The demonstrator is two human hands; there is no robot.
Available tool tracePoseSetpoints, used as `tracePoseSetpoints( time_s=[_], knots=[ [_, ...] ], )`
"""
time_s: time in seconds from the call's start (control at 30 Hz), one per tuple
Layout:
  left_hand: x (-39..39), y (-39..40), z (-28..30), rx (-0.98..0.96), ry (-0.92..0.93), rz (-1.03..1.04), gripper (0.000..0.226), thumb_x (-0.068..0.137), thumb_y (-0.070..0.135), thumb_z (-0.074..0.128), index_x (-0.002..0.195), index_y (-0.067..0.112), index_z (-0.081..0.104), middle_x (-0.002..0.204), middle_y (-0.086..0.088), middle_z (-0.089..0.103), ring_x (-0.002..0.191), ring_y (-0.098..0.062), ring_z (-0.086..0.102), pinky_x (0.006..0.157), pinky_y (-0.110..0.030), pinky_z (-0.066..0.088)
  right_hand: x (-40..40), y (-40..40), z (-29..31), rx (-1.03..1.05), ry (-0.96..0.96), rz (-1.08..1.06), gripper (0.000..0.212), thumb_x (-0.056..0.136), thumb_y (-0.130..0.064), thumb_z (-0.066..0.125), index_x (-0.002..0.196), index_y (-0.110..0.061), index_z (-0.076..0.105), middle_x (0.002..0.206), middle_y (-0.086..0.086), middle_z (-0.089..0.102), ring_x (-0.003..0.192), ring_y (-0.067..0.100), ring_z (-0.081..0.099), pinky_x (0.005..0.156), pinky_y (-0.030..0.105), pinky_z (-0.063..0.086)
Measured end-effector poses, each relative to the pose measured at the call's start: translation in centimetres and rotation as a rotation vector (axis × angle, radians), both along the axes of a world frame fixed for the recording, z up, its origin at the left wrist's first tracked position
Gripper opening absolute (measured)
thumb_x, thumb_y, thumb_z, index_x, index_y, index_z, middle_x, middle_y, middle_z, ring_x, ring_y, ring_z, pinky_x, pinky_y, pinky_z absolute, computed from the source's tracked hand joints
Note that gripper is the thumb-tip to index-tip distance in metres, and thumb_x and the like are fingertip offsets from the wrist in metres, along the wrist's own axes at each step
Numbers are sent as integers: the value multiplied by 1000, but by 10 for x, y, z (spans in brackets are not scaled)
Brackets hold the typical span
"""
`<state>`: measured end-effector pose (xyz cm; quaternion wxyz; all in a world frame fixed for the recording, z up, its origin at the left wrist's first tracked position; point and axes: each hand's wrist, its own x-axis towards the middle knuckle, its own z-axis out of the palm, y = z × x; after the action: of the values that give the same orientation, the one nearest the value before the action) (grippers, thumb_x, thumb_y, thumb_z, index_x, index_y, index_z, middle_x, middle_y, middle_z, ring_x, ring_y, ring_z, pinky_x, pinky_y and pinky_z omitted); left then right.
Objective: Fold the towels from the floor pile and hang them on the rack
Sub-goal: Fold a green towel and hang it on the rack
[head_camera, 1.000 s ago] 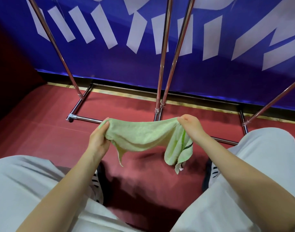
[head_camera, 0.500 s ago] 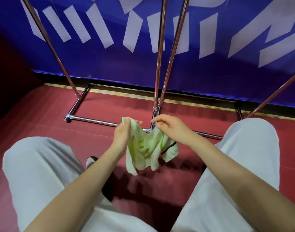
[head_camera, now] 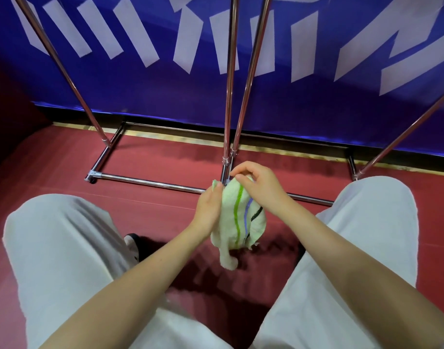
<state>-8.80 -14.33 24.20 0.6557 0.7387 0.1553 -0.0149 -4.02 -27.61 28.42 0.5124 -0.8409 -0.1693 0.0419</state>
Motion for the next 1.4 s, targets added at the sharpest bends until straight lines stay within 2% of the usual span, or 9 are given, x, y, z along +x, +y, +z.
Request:
tracePoseSetpoints(
  time_s=[0.2,0.43,0.6,0.7,0.8,0.9,1.17,1.33,1.4],
  knots=[
    [16,20,7,-108,-24,164,42,103,31,38,66,16,51,58,9,49,57,-9,45,58,-28,37,-6,-11,-9,-311,49,206,14,94,-25,58,102,-18,66,89,-11,63,82,6,55,75,21,40],
    [21,47,10,-90,0,308,42,102,34,36,65,19,50,64,7,49,62,-12,45,65,-32,37,-3,-10,-2,4,239,141,16,95,-15,56,108,-19,64,53,-4,32,50,8,26,49,21,22],
    [20,46,4,-82,34,291,46,102,34,35,59,21,46,61,7,47,63,-15,42,67,-33,36,-9,-5,8,305,375,118,18,94,-10,55,109,-13,66,76,-9,65,67,4,54,63,17,40],
    [20,46,1,-130,60,284,42,100,35,37,61,22,47,64,3,44,69,-17,40,70,-33,36,-14,-5,12,427,457,117,17,95,-5,52,98,-11,67,72,-1,65,53,10,55,55,18,45],
    [18,40,1,-165,74,225,39,100,38,37,68,21,52,72,-2,52,73,-19,47,73,-35,41,-19,-4,15,445,478,147,19,90,2,56,100,-12,67,84,2,68,62,10,64,68,19,54],
    [16,30,4,-185,88,166,41,101,36,37,70,17,56,74,-5,59,74,-20,53,74,-34,43,-25,1,13,375,425,127,27,86,11,58,99,-11,67,80,6,67,68,6,66,70,20,56],
    [10,12,6,-189,163,22,44,94,45,40,65,22,63,75,-4,67,78,-23,60,82,-39,48,-25,-3,3,-69,-104,30,7,85,-12,68,84,-17,72,76,-17,65,73,4,60,69,24,47],
    [11,24,9,246,-77,-70,44,104,23,36,90,5,73,86,-9,68,84,-20,58,84,-34,44,-18,-4,2,4,-252,-22,12,85,-15,58,83,-6,65,94,-7,60,100,14,59,82,26,48],
    [17,33,9,285,-93,-74,43,101,33,39,92,9,73,90,-10,69,85,-19,59,83,-32,47,-19,-4,6,72,-127,-55,8,88,-7,57,82,-8,63,86,-6,61,88,1,58,75,16,45]
  ],
)
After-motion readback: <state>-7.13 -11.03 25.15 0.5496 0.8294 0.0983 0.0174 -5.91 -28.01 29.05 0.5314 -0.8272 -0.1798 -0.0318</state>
